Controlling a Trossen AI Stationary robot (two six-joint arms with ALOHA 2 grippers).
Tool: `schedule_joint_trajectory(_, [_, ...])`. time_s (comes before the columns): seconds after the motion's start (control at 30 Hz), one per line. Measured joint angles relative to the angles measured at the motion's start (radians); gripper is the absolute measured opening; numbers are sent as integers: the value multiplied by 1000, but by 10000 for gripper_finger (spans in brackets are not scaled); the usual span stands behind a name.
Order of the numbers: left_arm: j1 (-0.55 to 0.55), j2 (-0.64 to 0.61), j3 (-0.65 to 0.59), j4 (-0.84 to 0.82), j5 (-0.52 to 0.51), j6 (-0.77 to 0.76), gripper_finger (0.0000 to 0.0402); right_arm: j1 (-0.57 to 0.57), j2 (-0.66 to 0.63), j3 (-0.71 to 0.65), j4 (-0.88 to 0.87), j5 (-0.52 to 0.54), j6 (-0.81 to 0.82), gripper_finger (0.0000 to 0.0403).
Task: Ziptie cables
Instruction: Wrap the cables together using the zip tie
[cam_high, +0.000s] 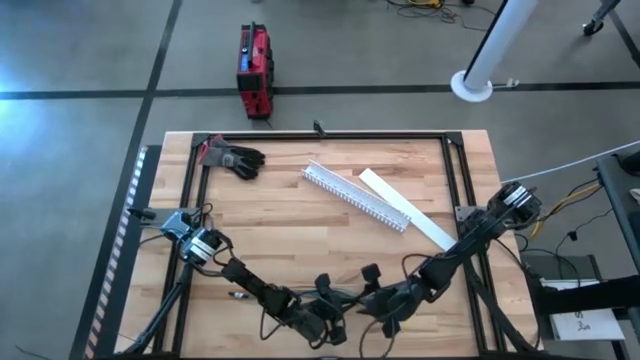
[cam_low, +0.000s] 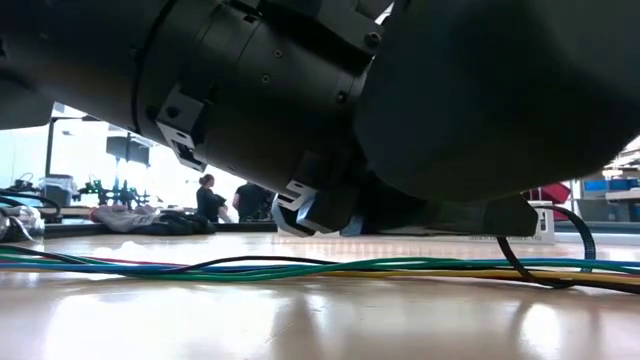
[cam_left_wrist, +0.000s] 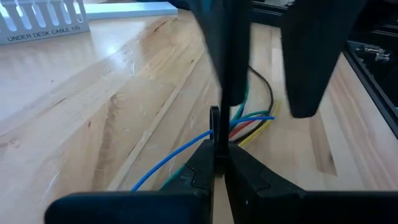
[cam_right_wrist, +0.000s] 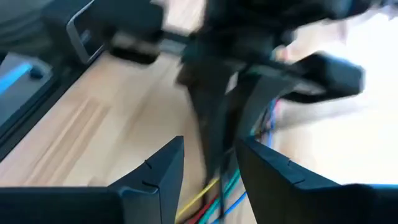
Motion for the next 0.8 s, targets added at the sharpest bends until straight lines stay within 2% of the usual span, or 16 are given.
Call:
schedule_joint_trajectory(0.33, [0,0,0,0,4,-3,6,-41,0,-1,-47,4,98,105])
schedule_joint_trajectory(0.5, [0,0,0,0,4,-3,6,-42,0,-1,-35,-48,105,84])
schedule_joint_trajectory(0.8, [0,0,0,0,5,-3,6,-44,49,-1,14,-50,132,36])
